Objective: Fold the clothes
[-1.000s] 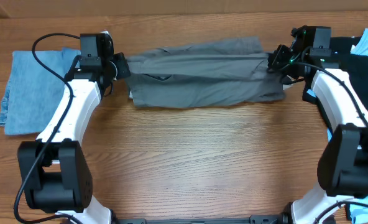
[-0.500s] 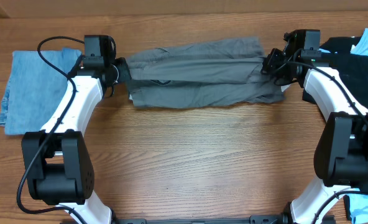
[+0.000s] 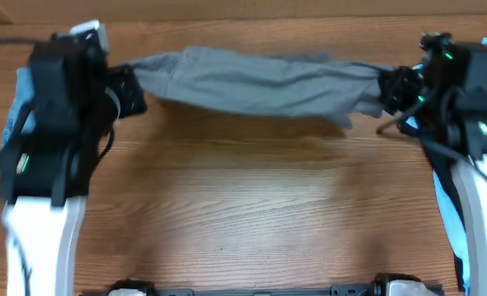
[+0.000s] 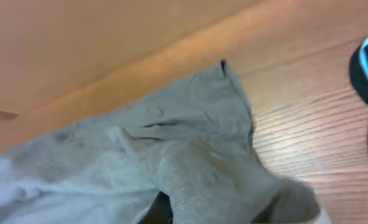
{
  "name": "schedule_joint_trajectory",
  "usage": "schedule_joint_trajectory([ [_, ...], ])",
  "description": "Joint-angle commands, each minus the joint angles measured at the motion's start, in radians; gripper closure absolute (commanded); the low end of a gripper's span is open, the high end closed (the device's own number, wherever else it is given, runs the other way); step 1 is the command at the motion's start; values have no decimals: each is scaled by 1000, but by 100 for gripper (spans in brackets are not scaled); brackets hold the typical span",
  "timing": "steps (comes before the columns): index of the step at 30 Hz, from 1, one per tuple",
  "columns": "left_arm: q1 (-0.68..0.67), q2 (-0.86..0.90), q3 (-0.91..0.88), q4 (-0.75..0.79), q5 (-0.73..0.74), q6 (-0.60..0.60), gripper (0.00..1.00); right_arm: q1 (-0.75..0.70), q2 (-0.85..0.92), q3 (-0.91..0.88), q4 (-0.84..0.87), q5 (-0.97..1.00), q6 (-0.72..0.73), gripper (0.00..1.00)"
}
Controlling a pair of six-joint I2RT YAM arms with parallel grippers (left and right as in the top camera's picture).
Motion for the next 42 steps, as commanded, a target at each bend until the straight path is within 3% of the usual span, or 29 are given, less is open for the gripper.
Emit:
schedule_joint_trajectory([
  [1, -16, -178, 33, -44, -48, -72, 96, -4, -160, 57, -101, 38, 8, 96],
  [8, -21, -436, 138, -174, 58, -114, 96, -4, -332, 289, -411, 38, 8, 96],
  [17, -21, -461, 370, -256, 296, -163, 96, -4, -338, 695, -647, 37, 26, 96],
  [23, -20, -452, 387, -295, 237, -164, 96, -4, -332, 752, -706, 42, 27, 96],
  [25, -20, -437, 335, -317, 159, -164, 96, -4, -299, 752, -731, 42, 27, 96],
  [29, -20, -405, 245, -311, 158, -165, 96, -4, -236, 752, -753, 42, 26, 96],
  [42, -20, -378, 351, -361, 356, -192, 96, -4, -227, 824, -834, 42, 25, 96],
])
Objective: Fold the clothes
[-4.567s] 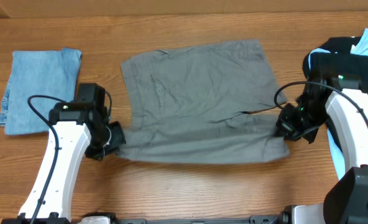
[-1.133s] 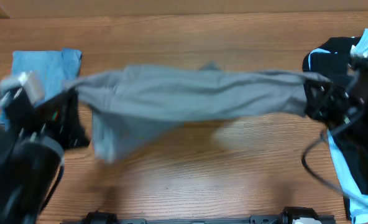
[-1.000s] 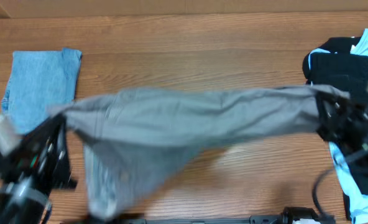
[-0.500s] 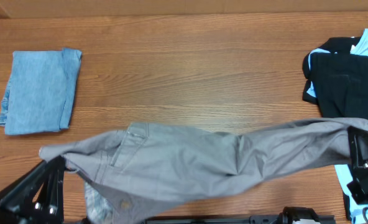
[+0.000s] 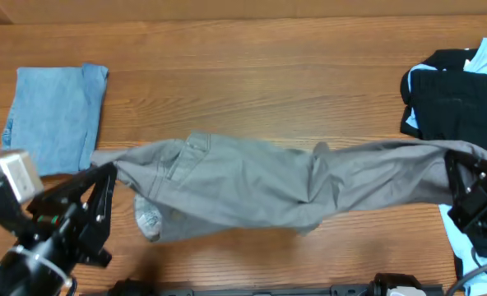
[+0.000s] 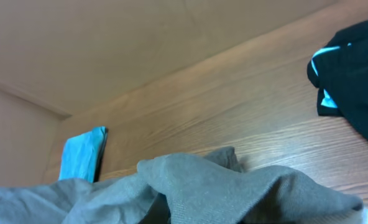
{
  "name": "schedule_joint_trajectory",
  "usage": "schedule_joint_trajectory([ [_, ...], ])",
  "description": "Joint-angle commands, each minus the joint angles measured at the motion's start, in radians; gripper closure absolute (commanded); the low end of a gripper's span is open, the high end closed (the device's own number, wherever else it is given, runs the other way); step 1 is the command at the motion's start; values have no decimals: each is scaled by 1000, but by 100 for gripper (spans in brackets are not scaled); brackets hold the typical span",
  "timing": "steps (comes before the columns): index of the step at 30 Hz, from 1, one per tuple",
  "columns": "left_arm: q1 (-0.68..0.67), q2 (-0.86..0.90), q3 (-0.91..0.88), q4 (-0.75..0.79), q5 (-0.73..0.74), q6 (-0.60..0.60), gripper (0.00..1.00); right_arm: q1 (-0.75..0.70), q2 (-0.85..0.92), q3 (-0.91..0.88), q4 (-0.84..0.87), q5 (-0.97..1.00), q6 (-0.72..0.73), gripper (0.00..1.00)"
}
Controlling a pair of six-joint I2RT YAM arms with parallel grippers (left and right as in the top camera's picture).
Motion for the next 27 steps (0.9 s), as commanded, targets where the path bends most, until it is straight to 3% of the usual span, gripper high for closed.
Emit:
schedule_joint_trajectory([
  [1, -2, -14, 88, -12, 113, -21, 96, -3, -6, 74, -2, 11, 0, 96],
  [6, -2, -14, 173, -65, 121, -27, 96, -3, -8, 139, -3, -2, 18, 96],
  [13, -2, 16, 80, -46, -130, -27, 96, -3, 58, 50, 2, 64, 56, 96],
  [20, -2, 255, -68, 146, -237, 18, 96, -2, 385, 47, 153, 25, -1, 96],
  [25, -1, 596, -68, 272, -270, 72, 96, 1, 701, 47, 359, -54, -27, 96],
  [26, 1, 677, -68, 306, -280, 72, 81, 6, 753, 47, 407, -65, -26, 95],
  [27, 3, 752, -68, 346, -292, 77, 42, 14, 821, 47, 478, -69, -27, 70],
])
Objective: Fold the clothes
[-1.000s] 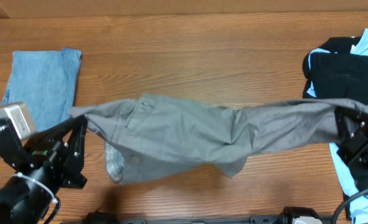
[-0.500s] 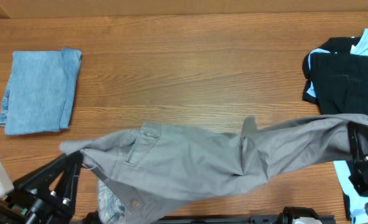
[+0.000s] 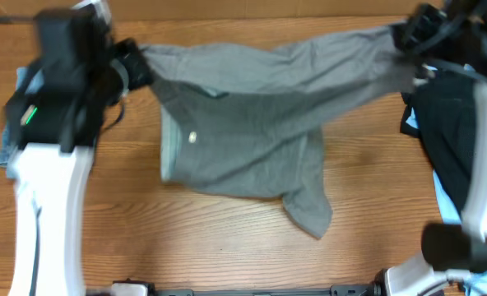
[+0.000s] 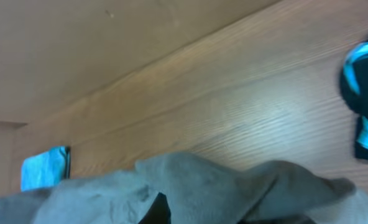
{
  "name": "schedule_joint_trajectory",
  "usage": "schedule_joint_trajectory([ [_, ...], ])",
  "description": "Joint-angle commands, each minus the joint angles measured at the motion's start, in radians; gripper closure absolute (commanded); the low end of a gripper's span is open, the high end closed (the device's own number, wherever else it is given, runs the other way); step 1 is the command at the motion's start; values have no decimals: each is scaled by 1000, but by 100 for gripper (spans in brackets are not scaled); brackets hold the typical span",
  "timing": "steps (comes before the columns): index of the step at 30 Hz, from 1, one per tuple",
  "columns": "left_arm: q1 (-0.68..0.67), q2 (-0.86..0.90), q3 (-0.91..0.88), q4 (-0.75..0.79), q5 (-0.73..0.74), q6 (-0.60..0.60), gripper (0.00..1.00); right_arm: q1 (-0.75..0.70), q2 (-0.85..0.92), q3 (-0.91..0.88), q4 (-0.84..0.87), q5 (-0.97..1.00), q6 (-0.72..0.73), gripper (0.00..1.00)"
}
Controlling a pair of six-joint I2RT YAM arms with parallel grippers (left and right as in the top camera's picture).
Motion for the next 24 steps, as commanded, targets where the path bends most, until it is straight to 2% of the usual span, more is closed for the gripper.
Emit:
schedule_joint_trajectory([
  [1, 8, 219, -3, 109, -64, 75, 0, 22, 169, 4, 168, -42, -20, 25],
  [2, 15, 276, -2, 148, -64, 111, 0, 28, 218, 4, 222, -43, -32, 4],
  [3, 22, 319, 0, 167, -64, 137, 0, 31, 249, 4, 256, -53, -69, 0],
  [7, 58, 377, 14, 163, -64, 171, 0, 35, 294, 4, 290, -57, -202, 0],
  [10, 92, 344, 14, 122, -58, 167, 0, 29, 266, 9, 235, -46, -222, 0],
  [14, 125, 331, 14, -17, 4, 167, 0, 24, 230, 9, 58, -32, -222, 0],
  [15, 125, 331, 14, -98, 6, 167, 7, 24, 228, 9, -47, -32, -221, 0],
  [17, 124, 331, 14, -166, 11, 167, 9, 24, 228, 9, -170, -32, -220, 0],
  [19, 121, 331, 6, -212, 35, 170, 8, 24, 229, 9, -267, -33, -218, 0],
  [21, 110, 332, -26, -199, 99, 246, 6, 24, 228, 9, -322, -33, -198, 0],
  [24, 98, 332, -97, -140, 132, 299, 51, 24, 229, 6, -375, -32, -195, 0],
])
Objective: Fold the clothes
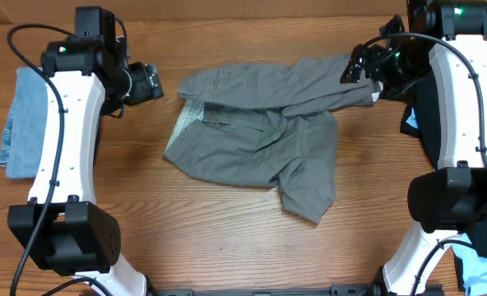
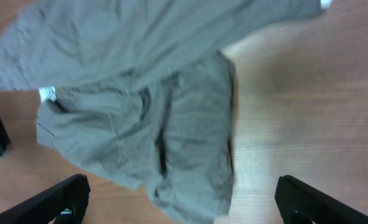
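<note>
A pair of grey trousers (image 1: 256, 131) lies crumpled on the wooden table (image 1: 227, 238). One leg is laid across the top towards the right, and the other leg points to the front. My right gripper (image 1: 361, 66) hovers over the right end of the top leg. Its fingers (image 2: 69, 193) are spread wide with nothing between them, and the trousers (image 2: 147, 118) lie below. My left gripper (image 1: 150, 82) sits just left of the waistband, apart from the cloth, and looks open.
A folded blue cloth (image 1: 25, 123) lies at the table's left edge. A black garment (image 1: 416, 111) sits at the right edge behind the right arm. A light blue item (image 1: 478, 275) shows at the front right corner.
Both grippers held the trousers stretched along the far edge. Now the cloth lies loose on the table, the right gripper is open above it, and the left is clear of the waistband.
The trousers were held taut between both grippers at the far side. Then they were stretched low near the front edge. Then they were at the far edge again, with the lower part draped on the table. Now they lie released, doubled over.
</note>
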{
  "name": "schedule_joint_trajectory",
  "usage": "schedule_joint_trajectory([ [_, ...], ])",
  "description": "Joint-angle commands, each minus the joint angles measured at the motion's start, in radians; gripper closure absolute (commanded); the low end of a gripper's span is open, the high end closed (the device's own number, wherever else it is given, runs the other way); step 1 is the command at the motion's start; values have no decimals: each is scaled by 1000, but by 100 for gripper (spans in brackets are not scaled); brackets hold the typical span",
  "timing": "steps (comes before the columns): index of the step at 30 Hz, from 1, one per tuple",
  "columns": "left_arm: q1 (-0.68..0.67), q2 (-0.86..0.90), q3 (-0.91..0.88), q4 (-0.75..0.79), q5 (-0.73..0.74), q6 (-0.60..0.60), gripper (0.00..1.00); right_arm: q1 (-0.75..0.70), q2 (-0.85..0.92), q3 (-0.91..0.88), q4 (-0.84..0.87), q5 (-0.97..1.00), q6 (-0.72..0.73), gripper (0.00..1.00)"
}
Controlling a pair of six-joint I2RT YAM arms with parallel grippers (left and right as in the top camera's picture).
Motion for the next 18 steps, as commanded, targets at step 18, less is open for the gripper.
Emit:
schedule_joint_trajectory([
  [18, -293, 62, -349, 425, -92, 167, 96, -2, -34, 4, 56, 35, 7, 0],
])
